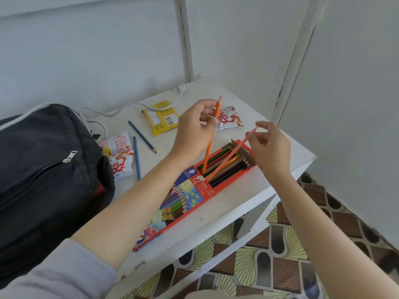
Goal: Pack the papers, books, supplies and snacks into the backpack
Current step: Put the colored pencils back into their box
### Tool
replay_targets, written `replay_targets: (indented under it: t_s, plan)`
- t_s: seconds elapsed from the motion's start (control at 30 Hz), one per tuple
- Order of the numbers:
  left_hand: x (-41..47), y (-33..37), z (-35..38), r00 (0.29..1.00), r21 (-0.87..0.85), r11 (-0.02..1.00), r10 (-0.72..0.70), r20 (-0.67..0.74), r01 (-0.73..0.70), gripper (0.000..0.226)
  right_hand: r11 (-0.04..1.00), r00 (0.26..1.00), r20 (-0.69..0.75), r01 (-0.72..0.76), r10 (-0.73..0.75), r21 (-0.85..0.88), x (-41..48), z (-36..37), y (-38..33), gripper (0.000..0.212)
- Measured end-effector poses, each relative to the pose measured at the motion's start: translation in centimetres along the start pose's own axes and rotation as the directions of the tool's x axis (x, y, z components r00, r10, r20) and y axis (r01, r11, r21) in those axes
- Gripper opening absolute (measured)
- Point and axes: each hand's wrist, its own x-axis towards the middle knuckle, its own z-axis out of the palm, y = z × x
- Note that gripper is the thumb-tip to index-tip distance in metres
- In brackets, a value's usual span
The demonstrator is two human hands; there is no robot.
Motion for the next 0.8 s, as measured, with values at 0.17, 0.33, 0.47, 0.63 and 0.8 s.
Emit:
replay_targets:
  t_s: [0.17,0.33,0.47,0.63,0.8]
  plan:
    - [-1.0,-0.9,1.1,0.989,0.061,0.998,-0.020,0.149,0.011,0.047,0.998,0.981,0.190,0.038,-0.027,-0.054,-0.6,-0.1,1.1,0.049]
    - [-2.2,-2.2,2.2,0.973,0.102,0.994,-0.058,0.225,0.035,0.046,0.959,0.954,0.288,0.155,-0.082,-0.239,-0.7,-0.5,1.9,0.063]
    - [-3.0,-2.8,2.5,0.963,0.157,0.987,-0.063,0.263,0.022,0.044,0.940,0.973,0.147,0.212,-0.178,-0.266,-0.6,-0.5,2.3,0.040]
    - [-4.1,-3.1,2.1,0.953,0.214,0.977,-0.055,0.297,-0.010,0.043,0.926,0.988,0.099,0.142,-0.114,-0.349,-0.1,-0.3,3.4,0.024]
    - [-5.6,-3.1,1.3,0.944,0.406,0.885,0.096,0.316,-0.226,0.029,0.913,0.986,0.067,0.164,-0.150,-0.374,-0.2,0.0,3.9,0.016]
